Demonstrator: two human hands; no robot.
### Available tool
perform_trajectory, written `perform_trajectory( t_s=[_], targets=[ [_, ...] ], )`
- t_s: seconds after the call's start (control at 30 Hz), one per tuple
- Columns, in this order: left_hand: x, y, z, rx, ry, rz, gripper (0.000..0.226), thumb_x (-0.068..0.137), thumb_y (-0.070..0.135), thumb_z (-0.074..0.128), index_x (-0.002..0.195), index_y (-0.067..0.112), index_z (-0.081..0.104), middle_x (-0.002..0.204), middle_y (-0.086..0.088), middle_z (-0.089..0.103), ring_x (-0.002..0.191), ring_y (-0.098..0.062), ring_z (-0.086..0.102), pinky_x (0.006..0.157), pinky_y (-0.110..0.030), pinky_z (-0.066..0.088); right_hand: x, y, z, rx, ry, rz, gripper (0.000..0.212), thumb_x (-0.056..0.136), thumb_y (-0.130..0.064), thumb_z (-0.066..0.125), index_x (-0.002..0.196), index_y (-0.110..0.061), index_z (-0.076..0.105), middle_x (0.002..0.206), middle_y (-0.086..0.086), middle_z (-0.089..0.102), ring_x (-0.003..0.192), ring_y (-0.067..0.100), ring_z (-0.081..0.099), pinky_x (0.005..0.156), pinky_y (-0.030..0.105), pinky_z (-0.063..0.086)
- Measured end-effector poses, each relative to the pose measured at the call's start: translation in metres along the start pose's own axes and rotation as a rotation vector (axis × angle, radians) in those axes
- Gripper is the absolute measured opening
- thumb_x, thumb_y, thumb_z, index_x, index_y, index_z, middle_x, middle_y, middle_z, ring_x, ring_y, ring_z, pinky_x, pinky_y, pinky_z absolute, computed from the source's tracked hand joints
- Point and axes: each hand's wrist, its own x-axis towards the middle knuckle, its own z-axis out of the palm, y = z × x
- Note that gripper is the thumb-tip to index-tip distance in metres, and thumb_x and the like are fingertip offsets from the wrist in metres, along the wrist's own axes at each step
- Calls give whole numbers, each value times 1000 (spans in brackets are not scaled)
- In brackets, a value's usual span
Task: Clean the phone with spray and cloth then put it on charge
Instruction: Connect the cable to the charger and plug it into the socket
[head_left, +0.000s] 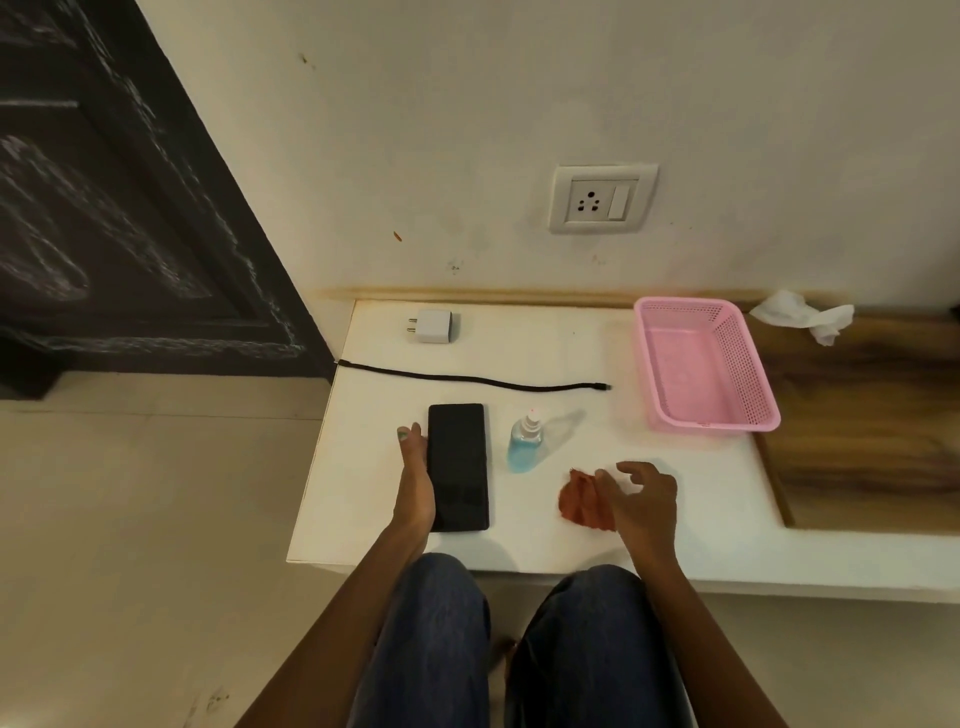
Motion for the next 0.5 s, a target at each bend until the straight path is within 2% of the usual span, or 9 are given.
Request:
perform_trajectory(
  t_s=[0.13,0.23,0.3,0.4,0.5],
  targets=[
    [5,-4,-6,-52,40,110,50,103,36,13,150,19,21,157,-4,24,144,-22,23,117,-37,14,-4,-18,-11,89,-25,-28,14,89,-16,59,102,-12,63,109,7,60,96,18,55,81,27,42],
    [6,-9,-17,55,157,320,39,104,25,26,141,18,36,146,-5,43,135,-22,39,114,-34,26,-5,-46,-15,96,-90,-134,13,90,-9,55,97,-13,64,99,2,65,89,16,58,78,23,45],
    [10,-13,-29,209,245,481,39,99,33,35,137,22,41,141,-2,48,130,-19,46,111,-35,34,-4,-71,-14,126,-156,-206,14,89,-7,55,91,-16,66,90,-4,66,85,11,60,71,16,45],
    [24,-17,-46,404,349,580,53,92,51,37,138,25,39,144,1,46,132,-19,44,111,-40,34,4,-113,-4,161,-290,-283,16,87,-5,56,88,-16,68,86,-7,68,81,7,62,67,15,44],
    [39,-23,-59,516,364,601,56,89,45,45,140,26,35,146,-1,43,134,-24,41,112,-50,32,18,-151,18,101,-389,-377,17,86,-3,56,88,-13,69,87,-4,69,83,10,63,72,15,46]
  ],
)
